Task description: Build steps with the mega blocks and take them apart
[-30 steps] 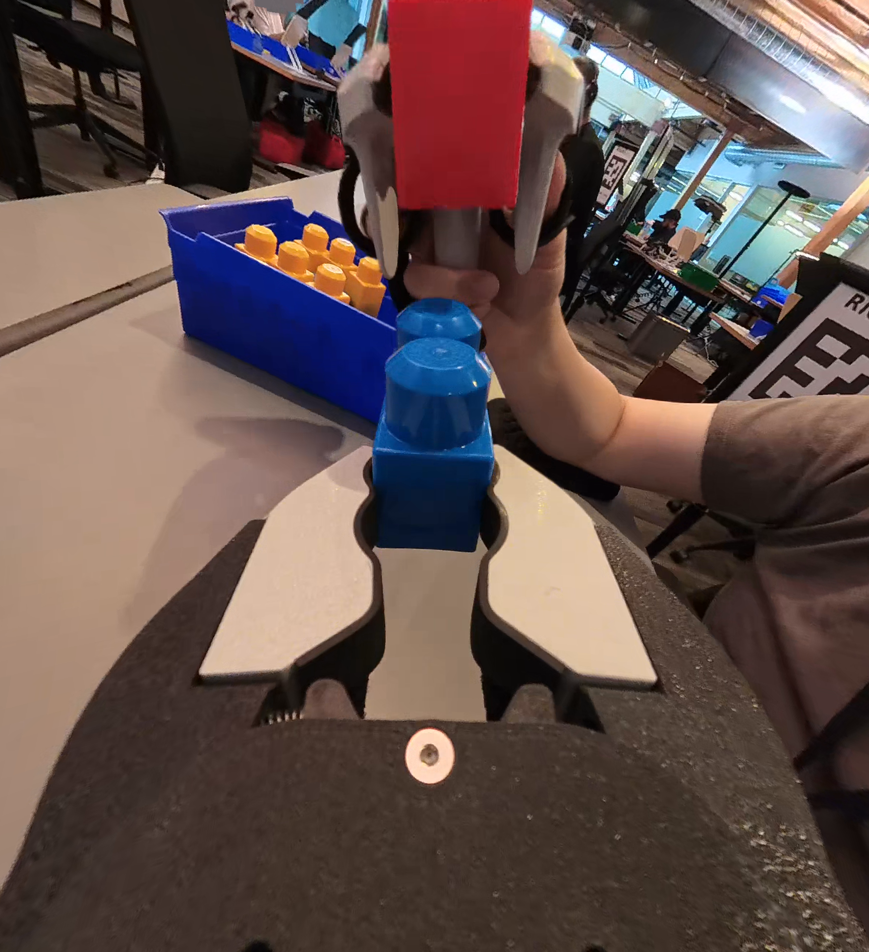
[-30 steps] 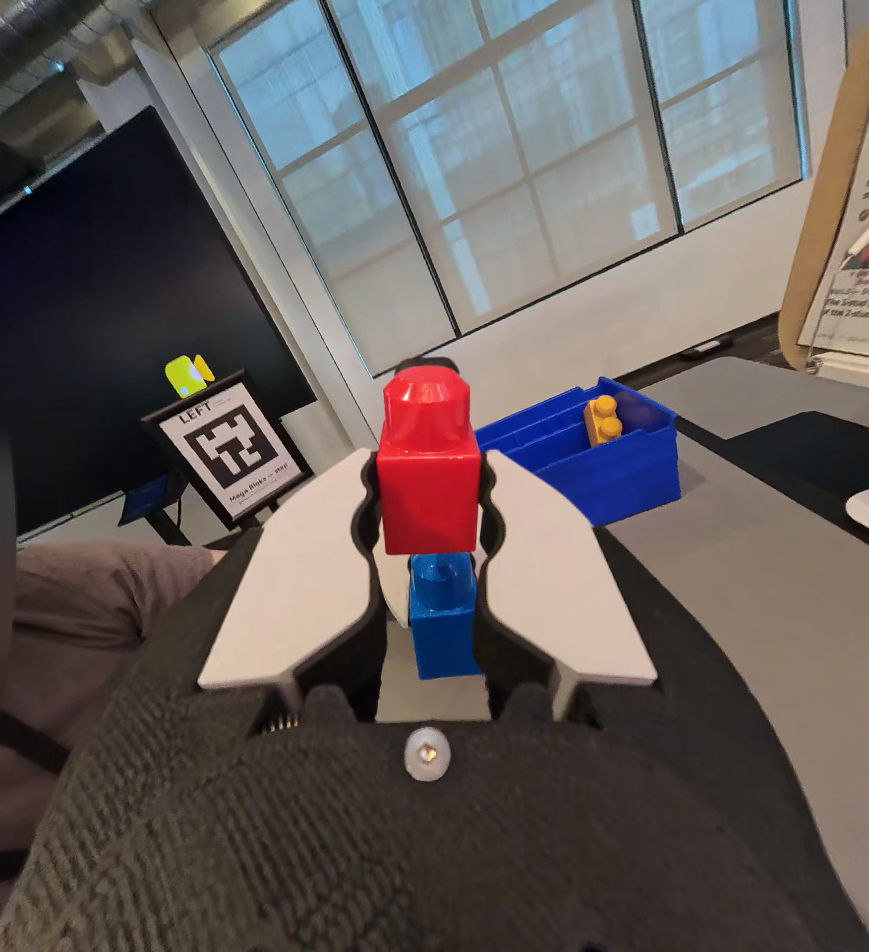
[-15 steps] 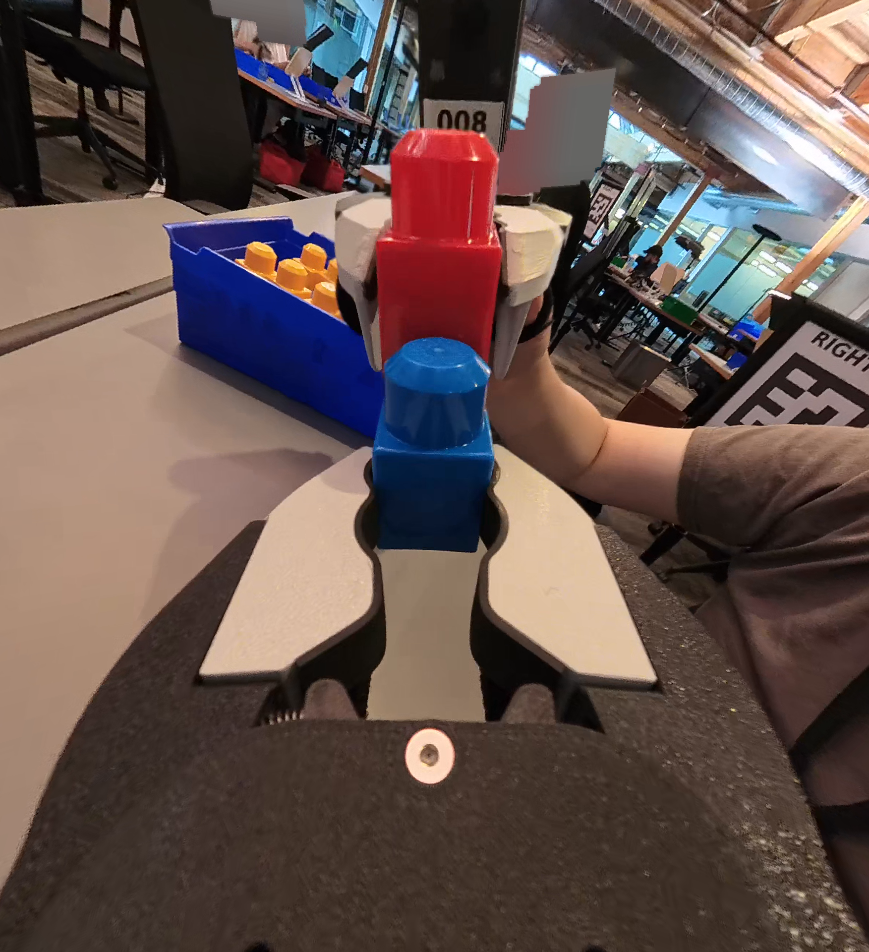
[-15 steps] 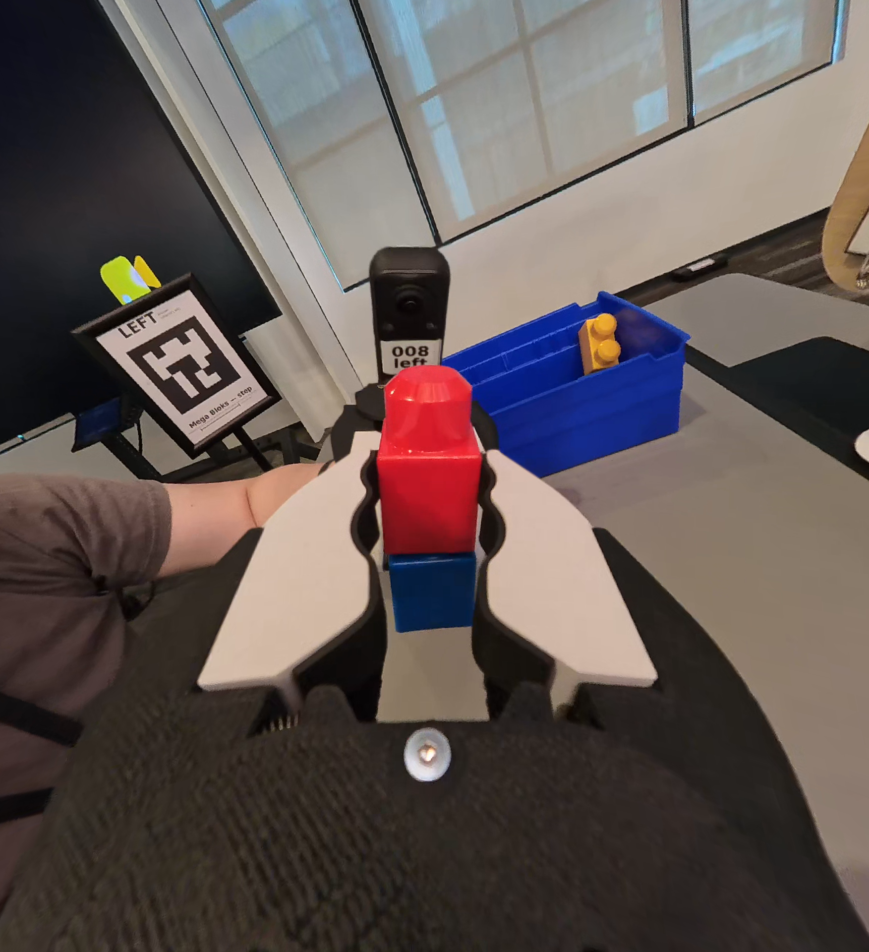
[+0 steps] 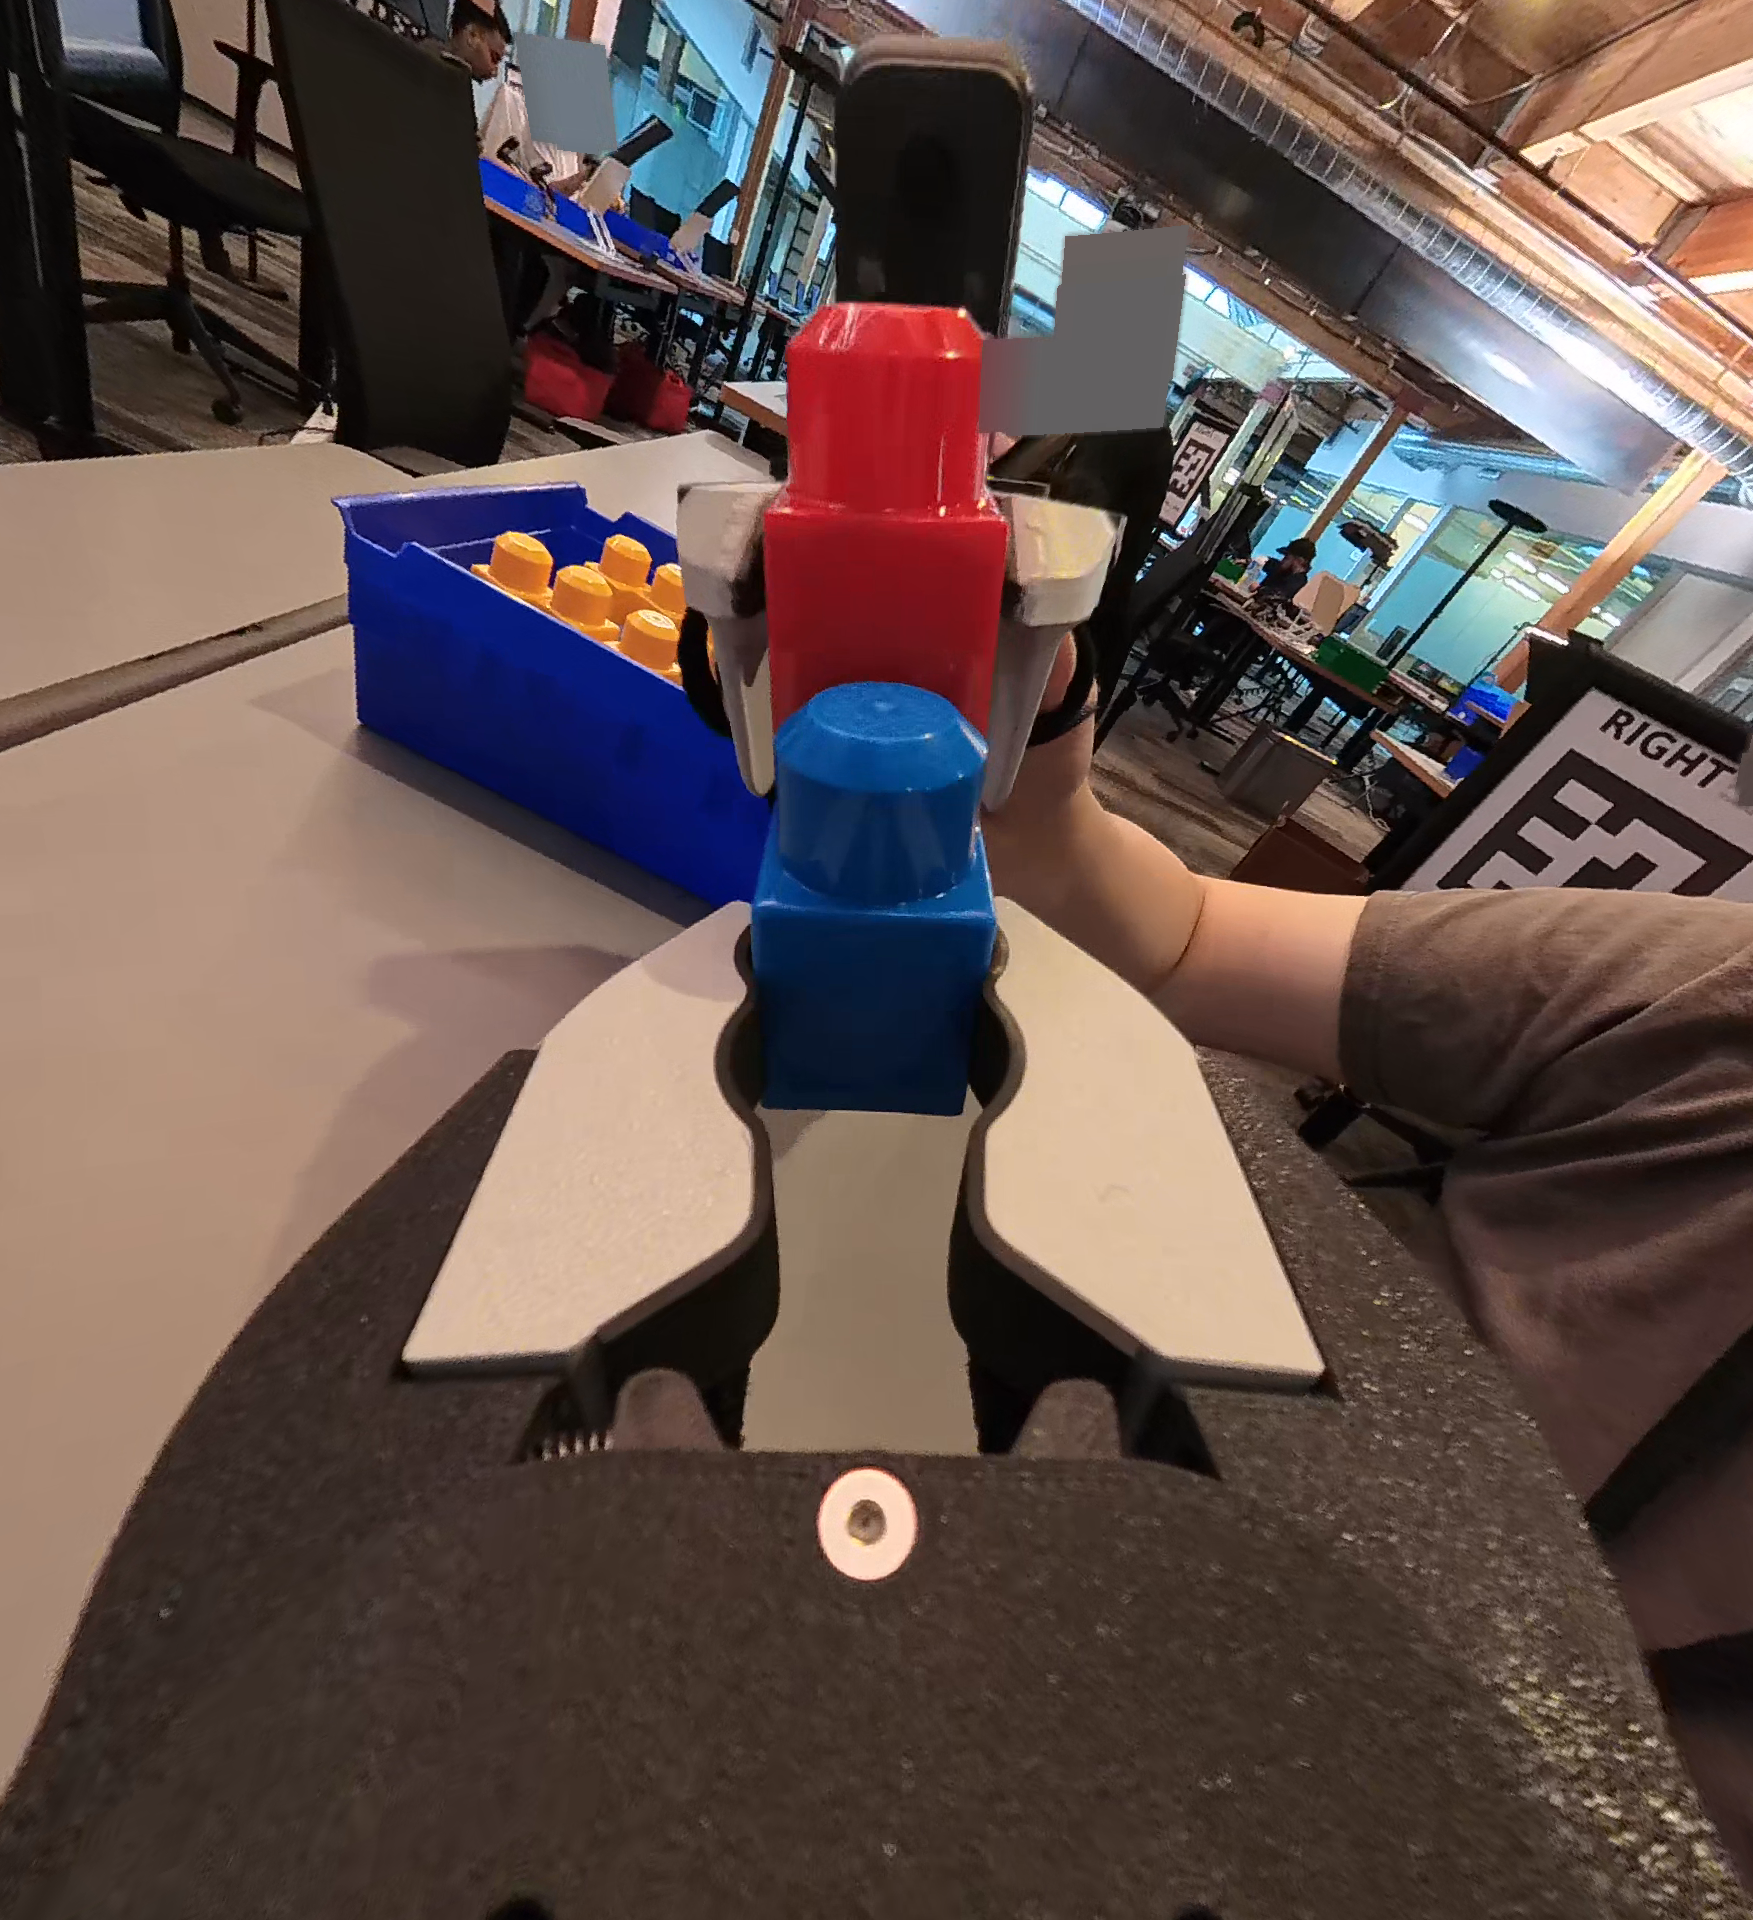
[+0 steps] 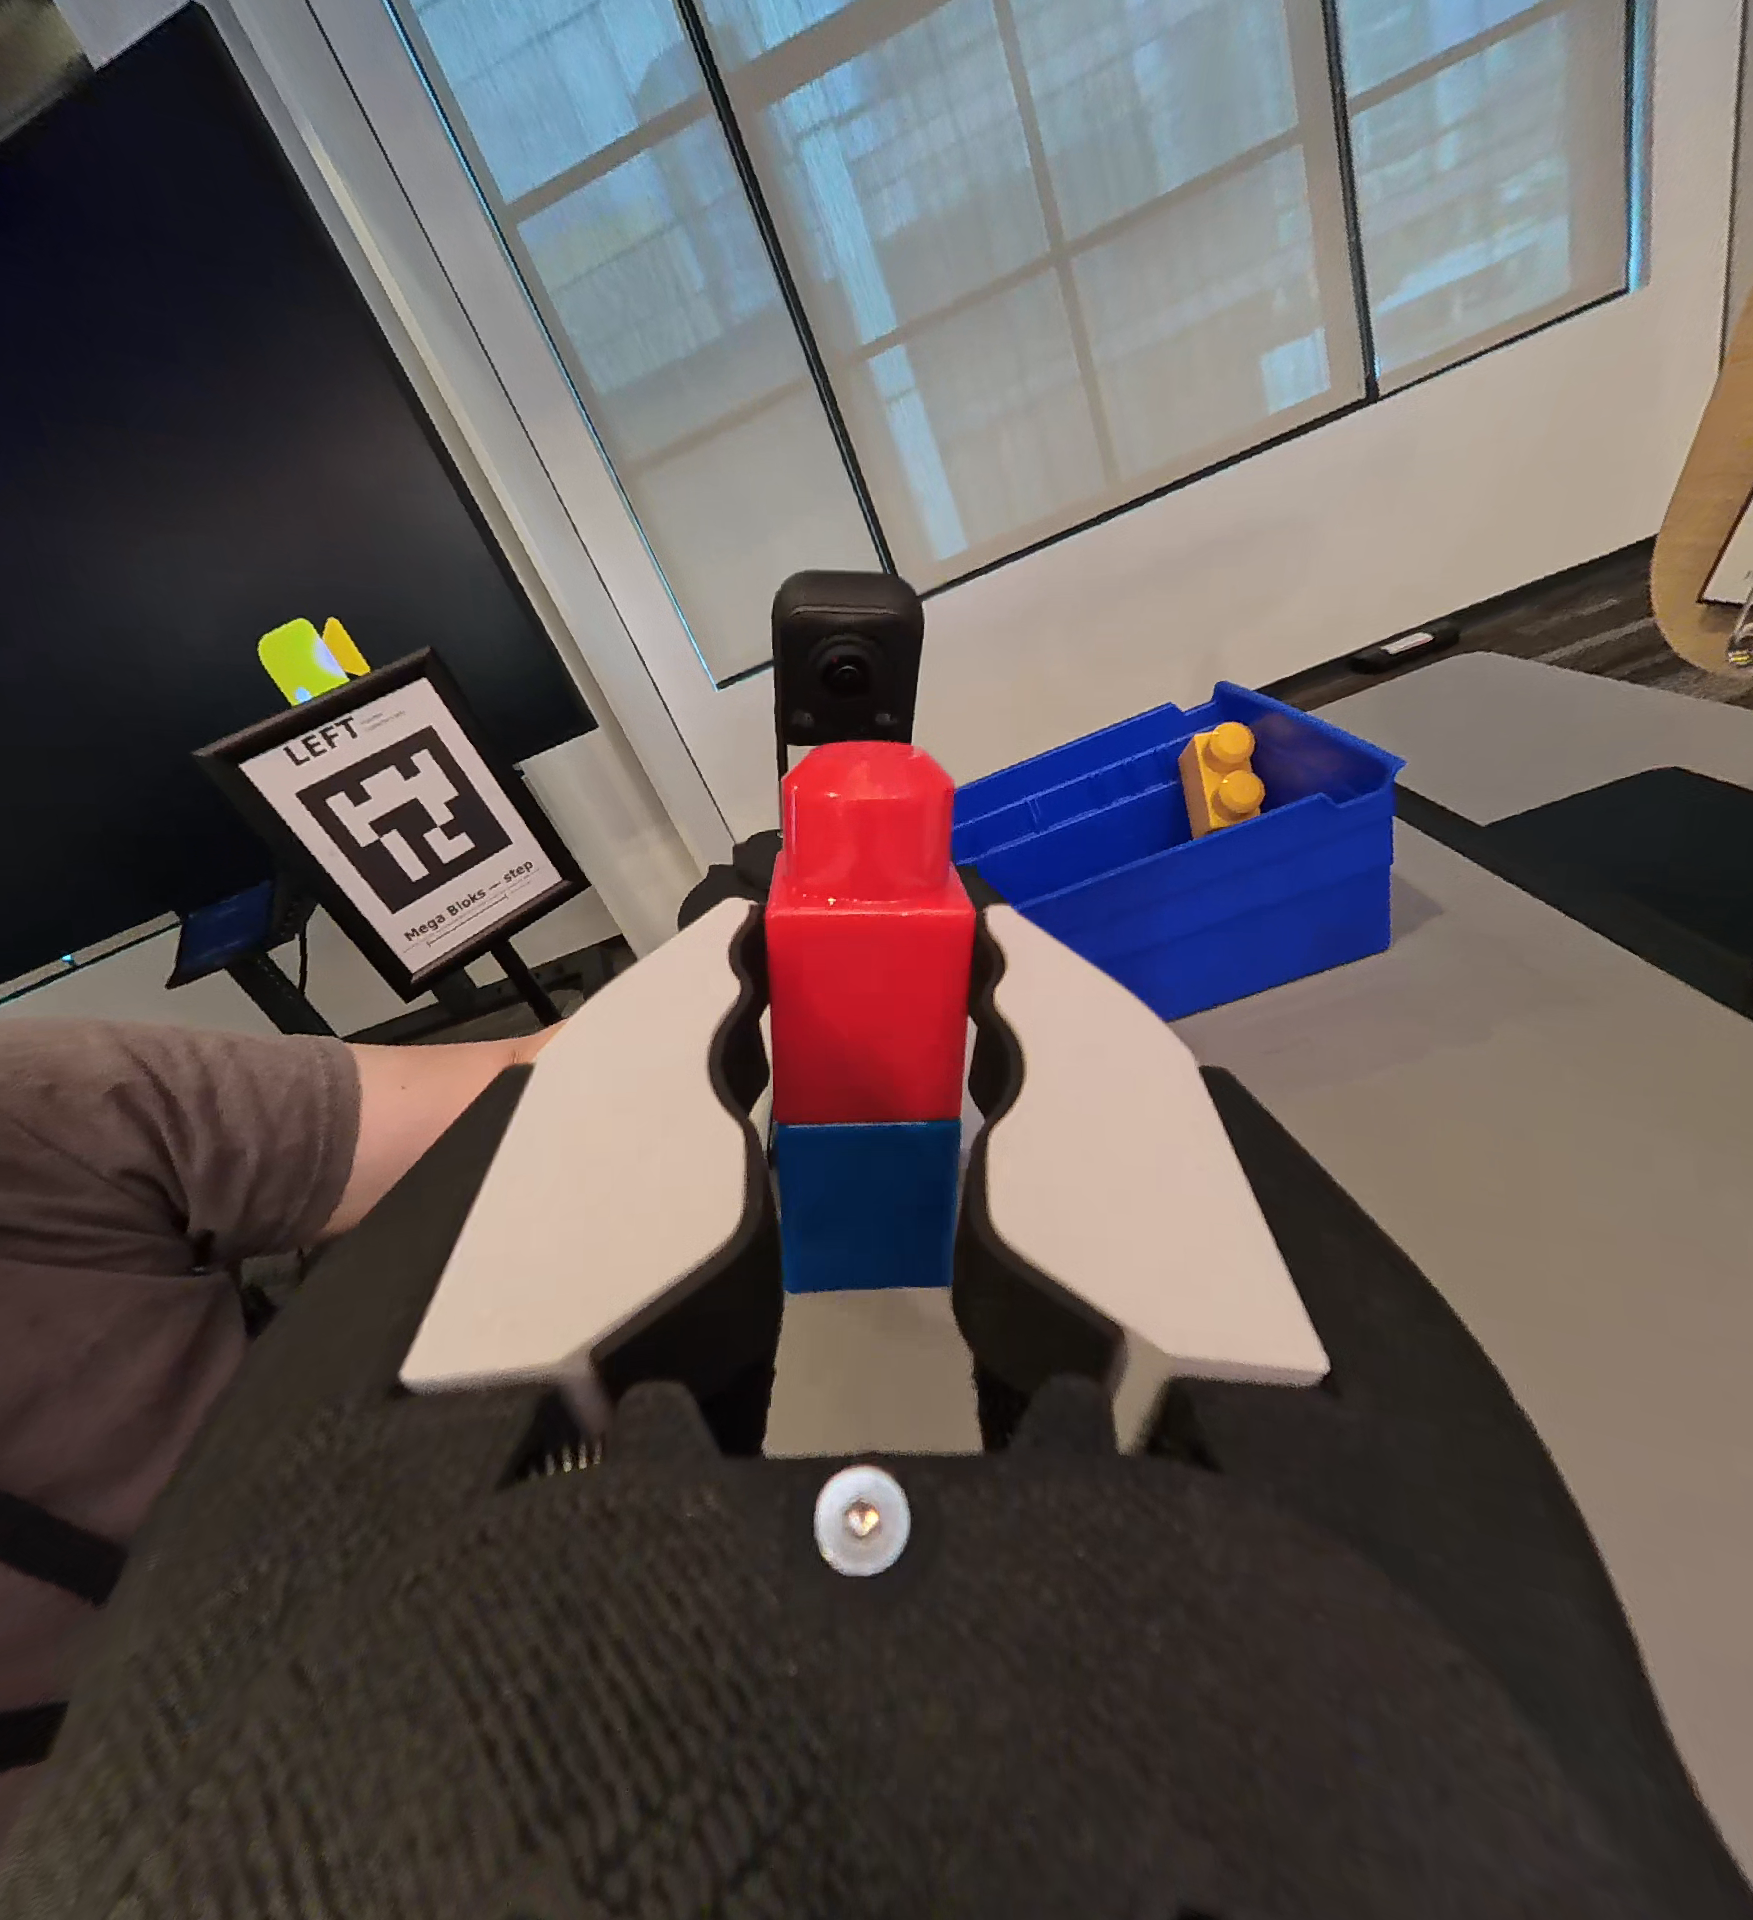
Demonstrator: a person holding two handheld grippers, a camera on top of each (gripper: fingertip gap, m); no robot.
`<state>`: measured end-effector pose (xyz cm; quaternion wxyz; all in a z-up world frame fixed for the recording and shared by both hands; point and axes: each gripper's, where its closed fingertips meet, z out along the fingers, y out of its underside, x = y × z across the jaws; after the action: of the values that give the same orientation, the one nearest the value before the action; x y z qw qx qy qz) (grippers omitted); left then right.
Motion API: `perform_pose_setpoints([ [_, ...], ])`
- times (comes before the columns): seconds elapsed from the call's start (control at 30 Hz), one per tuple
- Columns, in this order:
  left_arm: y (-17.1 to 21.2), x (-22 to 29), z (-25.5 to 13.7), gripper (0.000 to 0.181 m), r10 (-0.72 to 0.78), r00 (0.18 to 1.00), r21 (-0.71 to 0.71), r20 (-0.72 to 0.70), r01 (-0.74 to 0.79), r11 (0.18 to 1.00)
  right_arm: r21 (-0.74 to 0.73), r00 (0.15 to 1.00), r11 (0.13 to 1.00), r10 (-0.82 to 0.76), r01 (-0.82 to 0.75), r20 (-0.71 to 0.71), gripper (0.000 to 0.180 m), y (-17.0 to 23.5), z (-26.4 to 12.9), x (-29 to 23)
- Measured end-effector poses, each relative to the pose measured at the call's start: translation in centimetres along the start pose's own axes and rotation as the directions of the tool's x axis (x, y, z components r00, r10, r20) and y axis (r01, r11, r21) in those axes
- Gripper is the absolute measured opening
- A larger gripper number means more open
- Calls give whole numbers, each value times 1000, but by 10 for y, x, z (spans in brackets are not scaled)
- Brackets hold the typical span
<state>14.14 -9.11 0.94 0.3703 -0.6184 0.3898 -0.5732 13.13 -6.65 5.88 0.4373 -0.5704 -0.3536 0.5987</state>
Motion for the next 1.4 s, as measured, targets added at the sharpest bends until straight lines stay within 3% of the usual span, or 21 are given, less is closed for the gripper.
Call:
perform_pose_setpoints([
  [0.97,1,2,-4,36,45,999,-67,17,-43,997,-54,999,998,-28,29,25,37,4,0,-4],
  [1.03,4,1,-3,36,109,993,-124,39,-104,987,-177,999,983,-33,38,34,37,9,-3,-6],
  [1.1,12,-1,-2,36,204,976,-212,78,-184,960,-295,995,951,-101,94,-8,59,9,-16,-5],
  [1.23,42,-10,2,36,374,921,-424,113,-296,856,-522,945,815,-325,252,-50,60,23,-45,-2],
  [1.4,51,-7,11,36,365,926,-443,96,-288,849,-700,913,654,-407,288,-5,52,56,-48,-5],
])
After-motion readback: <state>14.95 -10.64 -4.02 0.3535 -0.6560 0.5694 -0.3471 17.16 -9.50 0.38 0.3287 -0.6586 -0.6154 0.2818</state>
